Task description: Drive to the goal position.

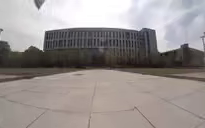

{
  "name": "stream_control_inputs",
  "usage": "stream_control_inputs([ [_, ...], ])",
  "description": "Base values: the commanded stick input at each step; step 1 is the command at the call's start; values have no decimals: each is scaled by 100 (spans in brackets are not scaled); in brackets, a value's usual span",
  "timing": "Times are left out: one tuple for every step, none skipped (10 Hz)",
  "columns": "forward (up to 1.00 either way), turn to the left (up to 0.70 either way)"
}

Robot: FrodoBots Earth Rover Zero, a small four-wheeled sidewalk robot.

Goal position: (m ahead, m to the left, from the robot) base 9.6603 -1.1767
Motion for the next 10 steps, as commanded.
stream_control_inputs([
  [70, 0],
  [70, 0],
  [70, 0],
  [70, 0],
  [70, 0],
  [70, 0],
  [70, 0],
  [70, 0],
  [70, 0],
  [70, 0],
])
